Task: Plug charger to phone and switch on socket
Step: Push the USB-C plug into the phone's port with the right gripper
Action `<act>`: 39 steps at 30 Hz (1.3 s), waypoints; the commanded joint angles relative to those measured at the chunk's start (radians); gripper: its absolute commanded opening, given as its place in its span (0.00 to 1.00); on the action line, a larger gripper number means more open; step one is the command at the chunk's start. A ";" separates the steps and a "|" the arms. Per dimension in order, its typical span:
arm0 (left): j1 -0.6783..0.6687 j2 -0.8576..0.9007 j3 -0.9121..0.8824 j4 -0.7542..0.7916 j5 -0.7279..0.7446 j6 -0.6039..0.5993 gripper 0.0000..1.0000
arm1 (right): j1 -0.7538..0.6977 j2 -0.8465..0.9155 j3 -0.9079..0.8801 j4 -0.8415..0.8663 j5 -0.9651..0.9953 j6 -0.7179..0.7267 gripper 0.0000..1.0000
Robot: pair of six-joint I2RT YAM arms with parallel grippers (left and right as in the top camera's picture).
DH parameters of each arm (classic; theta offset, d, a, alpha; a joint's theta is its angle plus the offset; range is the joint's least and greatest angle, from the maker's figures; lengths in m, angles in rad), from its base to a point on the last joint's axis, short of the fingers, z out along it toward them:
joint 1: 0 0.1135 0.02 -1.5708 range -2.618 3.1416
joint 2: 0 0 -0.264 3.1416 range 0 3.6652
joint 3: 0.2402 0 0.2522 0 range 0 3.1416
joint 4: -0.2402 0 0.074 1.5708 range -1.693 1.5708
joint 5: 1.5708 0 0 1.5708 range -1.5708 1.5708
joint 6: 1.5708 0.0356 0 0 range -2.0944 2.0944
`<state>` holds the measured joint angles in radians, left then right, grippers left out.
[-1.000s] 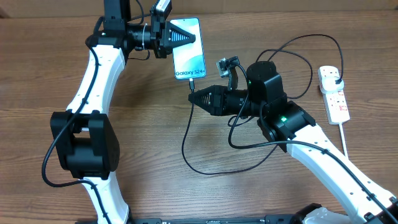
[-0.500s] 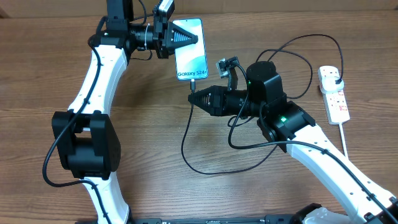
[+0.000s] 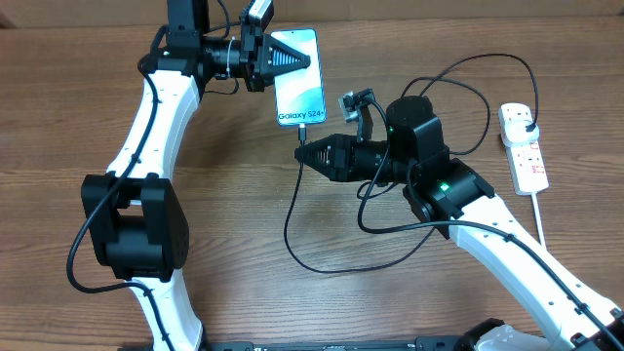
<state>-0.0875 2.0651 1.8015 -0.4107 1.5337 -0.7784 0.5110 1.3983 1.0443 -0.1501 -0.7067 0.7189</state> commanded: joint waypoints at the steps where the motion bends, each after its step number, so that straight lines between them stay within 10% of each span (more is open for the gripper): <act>1: -0.014 -0.008 0.014 0.005 0.046 0.024 0.04 | -0.018 0.005 0.000 0.014 0.017 0.015 0.04; 39: -0.034 -0.008 0.014 0.004 0.046 0.037 0.04 | -0.052 0.005 0.000 -0.003 0.014 0.014 0.04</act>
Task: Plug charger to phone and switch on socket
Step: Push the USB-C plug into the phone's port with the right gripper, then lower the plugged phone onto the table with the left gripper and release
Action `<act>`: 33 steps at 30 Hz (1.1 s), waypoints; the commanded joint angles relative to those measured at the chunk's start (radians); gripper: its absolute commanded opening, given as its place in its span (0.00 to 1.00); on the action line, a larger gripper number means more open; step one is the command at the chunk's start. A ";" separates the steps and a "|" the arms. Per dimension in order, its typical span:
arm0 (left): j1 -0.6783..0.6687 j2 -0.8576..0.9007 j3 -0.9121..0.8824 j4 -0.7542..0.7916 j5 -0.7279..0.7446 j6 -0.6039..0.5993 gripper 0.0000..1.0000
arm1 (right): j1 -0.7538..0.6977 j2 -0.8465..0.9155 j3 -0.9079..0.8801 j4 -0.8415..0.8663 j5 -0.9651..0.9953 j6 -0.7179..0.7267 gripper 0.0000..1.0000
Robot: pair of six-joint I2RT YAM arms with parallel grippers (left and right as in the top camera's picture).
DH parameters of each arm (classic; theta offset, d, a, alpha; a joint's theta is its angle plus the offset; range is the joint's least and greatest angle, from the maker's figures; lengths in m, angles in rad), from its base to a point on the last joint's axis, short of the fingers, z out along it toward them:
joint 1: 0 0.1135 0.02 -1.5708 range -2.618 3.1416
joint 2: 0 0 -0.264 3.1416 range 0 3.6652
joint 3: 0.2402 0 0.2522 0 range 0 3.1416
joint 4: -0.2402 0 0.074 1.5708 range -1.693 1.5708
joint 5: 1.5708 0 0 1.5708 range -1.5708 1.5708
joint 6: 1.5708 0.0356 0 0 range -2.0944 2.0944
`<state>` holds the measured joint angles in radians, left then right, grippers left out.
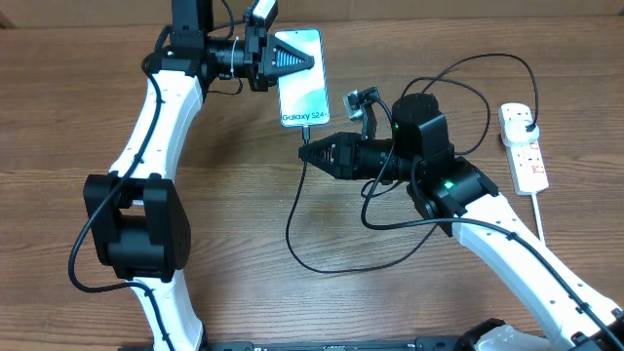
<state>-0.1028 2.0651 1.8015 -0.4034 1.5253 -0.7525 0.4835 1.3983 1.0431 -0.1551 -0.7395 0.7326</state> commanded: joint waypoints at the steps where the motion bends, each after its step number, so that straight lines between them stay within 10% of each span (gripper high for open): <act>1: -0.016 -0.008 0.014 -0.003 0.055 0.011 0.04 | -0.025 0.005 0.001 -0.005 0.047 0.000 0.04; 10: 0.013 -0.008 0.014 -0.003 0.050 0.013 0.04 | -0.025 0.005 0.001 -0.034 0.022 -0.004 0.54; 19: 0.016 -0.008 0.013 -0.044 -0.040 0.148 0.04 | -0.025 0.005 0.001 -0.095 0.021 -0.035 0.58; 33: 0.018 -0.008 0.013 -0.636 -0.682 0.549 0.04 | -0.025 0.005 0.001 -0.218 0.042 -0.113 0.59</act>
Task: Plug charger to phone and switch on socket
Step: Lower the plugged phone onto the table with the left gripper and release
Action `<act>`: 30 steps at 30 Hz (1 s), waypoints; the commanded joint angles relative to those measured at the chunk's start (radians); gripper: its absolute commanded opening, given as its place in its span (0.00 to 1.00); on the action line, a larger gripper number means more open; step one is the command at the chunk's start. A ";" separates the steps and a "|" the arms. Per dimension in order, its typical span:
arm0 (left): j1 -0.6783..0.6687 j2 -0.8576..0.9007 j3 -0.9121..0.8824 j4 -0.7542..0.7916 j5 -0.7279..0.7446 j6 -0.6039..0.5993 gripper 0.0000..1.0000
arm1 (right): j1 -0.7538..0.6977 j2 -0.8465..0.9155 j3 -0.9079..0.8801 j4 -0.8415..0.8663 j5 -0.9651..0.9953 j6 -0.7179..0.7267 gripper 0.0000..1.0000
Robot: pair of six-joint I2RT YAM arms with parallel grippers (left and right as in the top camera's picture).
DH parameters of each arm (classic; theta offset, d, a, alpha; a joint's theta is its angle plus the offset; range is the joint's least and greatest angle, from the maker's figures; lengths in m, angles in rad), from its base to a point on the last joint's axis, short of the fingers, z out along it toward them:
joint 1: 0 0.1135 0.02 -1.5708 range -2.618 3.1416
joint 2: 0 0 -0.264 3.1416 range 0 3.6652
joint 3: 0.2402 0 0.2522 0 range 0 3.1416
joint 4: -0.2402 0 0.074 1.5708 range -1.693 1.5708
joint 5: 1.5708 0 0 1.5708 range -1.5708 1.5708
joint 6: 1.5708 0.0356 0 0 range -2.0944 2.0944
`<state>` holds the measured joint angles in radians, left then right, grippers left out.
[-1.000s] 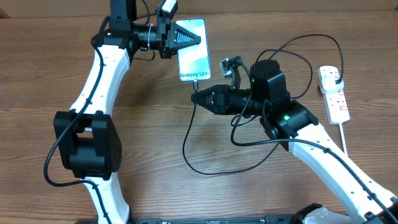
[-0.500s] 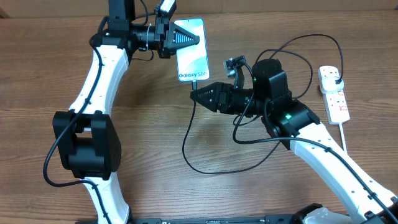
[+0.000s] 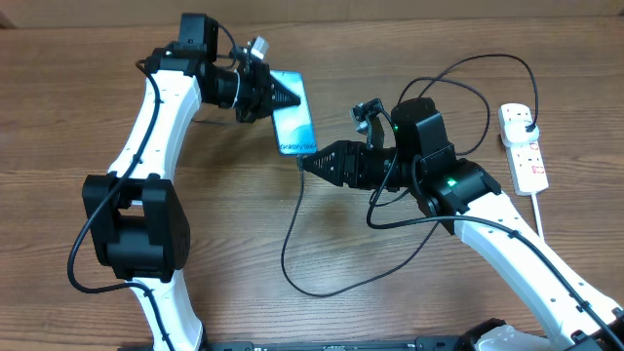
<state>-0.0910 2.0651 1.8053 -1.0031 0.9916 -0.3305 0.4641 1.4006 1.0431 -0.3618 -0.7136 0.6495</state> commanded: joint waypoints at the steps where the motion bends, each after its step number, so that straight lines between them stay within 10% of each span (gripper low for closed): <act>1: 0.006 -0.008 0.008 -0.050 -0.164 0.139 0.04 | -0.005 0.003 0.001 -0.021 0.023 -0.030 0.59; 30: 0.006 -0.008 -0.385 0.193 -0.269 0.148 0.04 | -0.005 0.003 0.001 -0.153 0.121 -0.056 0.59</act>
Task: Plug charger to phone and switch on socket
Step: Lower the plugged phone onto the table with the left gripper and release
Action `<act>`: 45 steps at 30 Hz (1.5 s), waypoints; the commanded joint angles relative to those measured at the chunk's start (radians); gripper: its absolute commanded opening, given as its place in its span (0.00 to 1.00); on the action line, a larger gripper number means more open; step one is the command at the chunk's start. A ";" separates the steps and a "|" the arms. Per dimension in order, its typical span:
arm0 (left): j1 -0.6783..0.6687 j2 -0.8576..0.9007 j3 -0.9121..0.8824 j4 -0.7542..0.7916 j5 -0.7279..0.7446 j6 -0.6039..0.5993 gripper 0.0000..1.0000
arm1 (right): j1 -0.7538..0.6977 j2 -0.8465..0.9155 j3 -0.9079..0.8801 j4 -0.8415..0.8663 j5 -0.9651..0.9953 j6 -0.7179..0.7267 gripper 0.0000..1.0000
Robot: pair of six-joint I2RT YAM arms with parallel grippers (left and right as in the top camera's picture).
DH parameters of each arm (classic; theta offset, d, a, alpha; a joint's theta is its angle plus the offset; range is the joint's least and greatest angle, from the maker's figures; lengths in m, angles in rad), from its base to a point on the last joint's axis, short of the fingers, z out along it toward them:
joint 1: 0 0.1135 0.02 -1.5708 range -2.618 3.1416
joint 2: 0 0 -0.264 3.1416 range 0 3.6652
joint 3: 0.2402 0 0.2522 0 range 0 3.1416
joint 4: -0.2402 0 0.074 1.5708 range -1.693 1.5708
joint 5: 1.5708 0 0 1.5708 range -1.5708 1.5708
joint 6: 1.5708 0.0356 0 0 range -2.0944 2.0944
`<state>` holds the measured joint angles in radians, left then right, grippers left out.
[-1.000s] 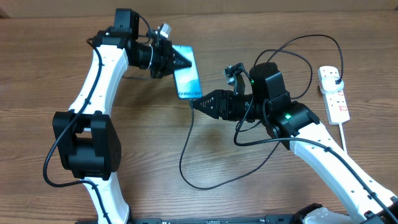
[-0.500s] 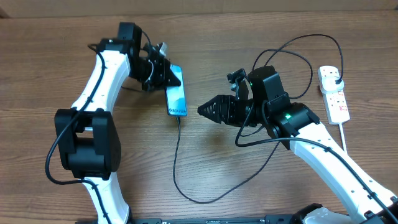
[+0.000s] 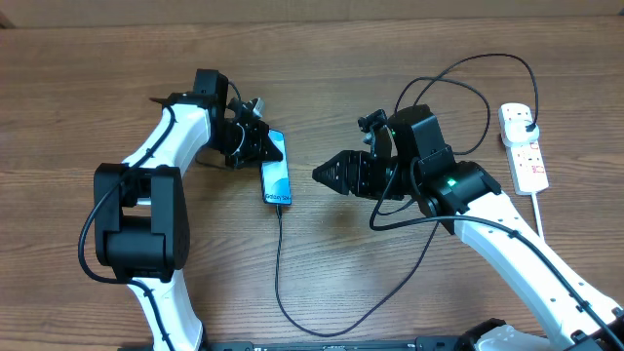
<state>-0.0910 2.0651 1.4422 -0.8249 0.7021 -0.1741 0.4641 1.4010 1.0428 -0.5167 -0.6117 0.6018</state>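
The phone (image 3: 276, 177) is low over the table left of centre, screen up, its top end between the fingers of my left gripper (image 3: 259, 148), which is shut on it. The black charger cable (image 3: 278, 263) is plugged into the phone's bottom end, hangs toward the front and loops right. My right gripper (image 3: 318, 175) points at the phone from the right, a short gap away, with no cable in it; its jaws are seen edge-on. The white socket strip (image 3: 526, 156) lies at the far right with the charger's plug (image 3: 520, 120) in it.
More of the cable arcs over the back right of the table (image 3: 487, 60) toward the strip. The cable loop (image 3: 390, 292) lies in front of the right arm. Bare wood lies left of the left arm.
My left gripper has carried the phone down and toward the front left. My right gripper has let go of the connector, which stays in the phone, and now stands apart to the right.
My left gripper held the phone at the back centre while my right gripper held the connector just below its port. The connector then met the phone's bottom edge. The phone tilted and came lower, and now it is down left with the cable plugged in.
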 commanded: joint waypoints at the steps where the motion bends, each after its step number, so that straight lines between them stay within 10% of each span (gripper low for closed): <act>1: 0.006 -0.008 -0.027 0.021 0.021 -0.011 0.04 | -0.005 0.002 0.002 -0.001 0.021 -0.008 0.59; 45: 0.006 0.077 -0.080 0.067 0.019 -0.059 0.04 | -0.005 0.002 0.002 -0.013 0.035 -0.008 0.59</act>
<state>-0.0910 2.1250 1.3655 -0.7601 0.7258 -0.2260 0.4641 1.4010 1.0431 -0.5301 -0.5865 0.6025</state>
